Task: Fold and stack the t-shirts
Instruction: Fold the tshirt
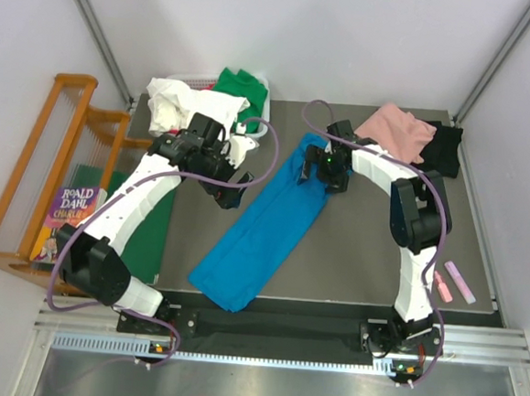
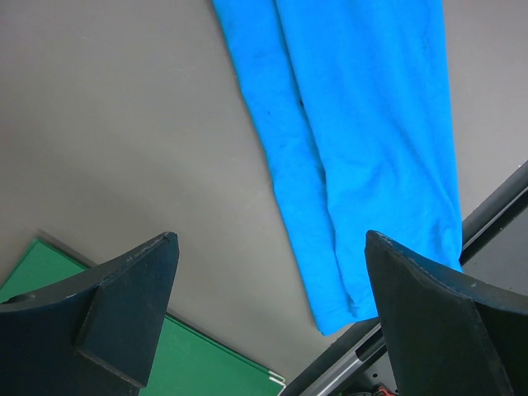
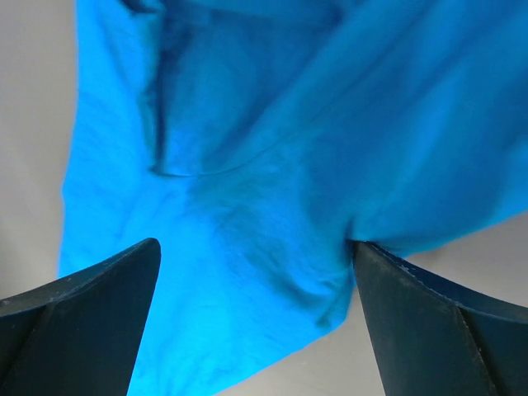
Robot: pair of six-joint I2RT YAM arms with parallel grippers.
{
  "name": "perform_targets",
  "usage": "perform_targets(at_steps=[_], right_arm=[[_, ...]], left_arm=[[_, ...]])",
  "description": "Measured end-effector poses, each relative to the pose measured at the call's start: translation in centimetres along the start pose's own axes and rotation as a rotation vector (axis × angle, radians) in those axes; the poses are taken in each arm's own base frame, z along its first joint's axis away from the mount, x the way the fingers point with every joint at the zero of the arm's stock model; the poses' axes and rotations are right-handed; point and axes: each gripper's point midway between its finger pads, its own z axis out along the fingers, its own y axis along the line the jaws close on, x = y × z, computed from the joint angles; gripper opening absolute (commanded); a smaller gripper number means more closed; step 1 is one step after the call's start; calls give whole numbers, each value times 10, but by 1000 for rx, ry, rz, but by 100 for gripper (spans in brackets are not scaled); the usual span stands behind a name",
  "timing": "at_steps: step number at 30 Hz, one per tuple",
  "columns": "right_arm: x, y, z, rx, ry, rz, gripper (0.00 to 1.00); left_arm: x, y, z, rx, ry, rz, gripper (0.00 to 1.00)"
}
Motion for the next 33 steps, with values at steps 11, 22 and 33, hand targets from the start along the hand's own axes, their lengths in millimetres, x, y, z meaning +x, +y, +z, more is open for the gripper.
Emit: perform_targets(at_steps=[11,22,33], right_arm=[[-54,-26,-22,105,-100,14,100],[-83,-45,-6,83,-72,73,100],[-55,51,-58,-124,-119,-38,100]], left_arm=[[-2,-2,-10,-12,-30,10,99],[-3,-4,-16,-18,-45,15,99],[1,-5,-14,-14,-37,12,99]])
